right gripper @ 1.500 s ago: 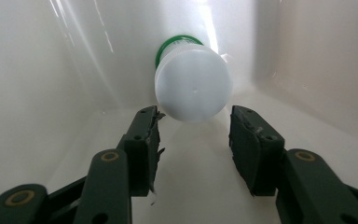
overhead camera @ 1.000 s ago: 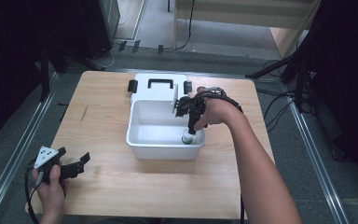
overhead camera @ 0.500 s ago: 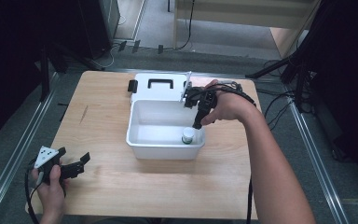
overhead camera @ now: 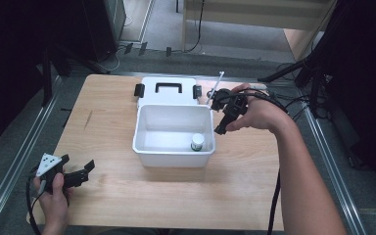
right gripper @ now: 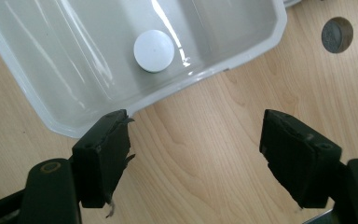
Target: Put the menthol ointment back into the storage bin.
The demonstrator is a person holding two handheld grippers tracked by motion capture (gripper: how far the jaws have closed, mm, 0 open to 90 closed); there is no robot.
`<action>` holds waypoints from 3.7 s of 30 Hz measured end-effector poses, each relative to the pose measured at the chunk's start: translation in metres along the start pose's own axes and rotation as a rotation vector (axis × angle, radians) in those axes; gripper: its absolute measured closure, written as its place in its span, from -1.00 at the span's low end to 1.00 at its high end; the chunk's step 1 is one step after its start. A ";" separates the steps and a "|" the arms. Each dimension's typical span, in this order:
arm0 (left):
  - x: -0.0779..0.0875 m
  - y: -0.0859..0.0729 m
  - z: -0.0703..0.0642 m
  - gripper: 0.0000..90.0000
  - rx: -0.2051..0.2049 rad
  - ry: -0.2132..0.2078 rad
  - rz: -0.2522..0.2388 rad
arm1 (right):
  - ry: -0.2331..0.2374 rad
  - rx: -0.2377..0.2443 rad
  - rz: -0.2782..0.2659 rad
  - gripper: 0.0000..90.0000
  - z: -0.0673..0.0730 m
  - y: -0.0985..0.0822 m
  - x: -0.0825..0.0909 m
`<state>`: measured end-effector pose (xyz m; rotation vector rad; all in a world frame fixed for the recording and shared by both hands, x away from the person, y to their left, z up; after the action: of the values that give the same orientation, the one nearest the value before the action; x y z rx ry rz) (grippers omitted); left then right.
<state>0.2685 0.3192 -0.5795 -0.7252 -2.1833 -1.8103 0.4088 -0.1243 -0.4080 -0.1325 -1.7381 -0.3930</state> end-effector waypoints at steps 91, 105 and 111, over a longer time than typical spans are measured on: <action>0.000 0.000 0.000 -0.99 0.005 0.002 0.001 | -0.423 -0.924 -0.736 -0.67 0.060 -0.262 -0.103; -0.001 0.000 0.000 -0.99 -0.001 0.005 0.003 | -0.468 -0.943 -0.771 -0.69 0.075 -0.280 -0.100; -0.001 0.000 -0.001 -0.99 -0.005 0.004 0.002 | -0.521 -0.960 -0.752 -0.70 0.074 -0.285 -0.101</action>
<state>0.2688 0.3184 -0.5797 -0.7237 -2.1759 -1.8149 0.2746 -0.3531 -0.5713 -0.2802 -1.9111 -1.8690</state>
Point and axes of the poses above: each handheld gripper's, and its own axes: x roughly backward along the jaws, y roughly out of its top, z roughly to its left, the point moved 6 cm from there along -x, roughly forward along the jaws, and after that the axes turned 3 degrees about x, right-handed, at the moved point
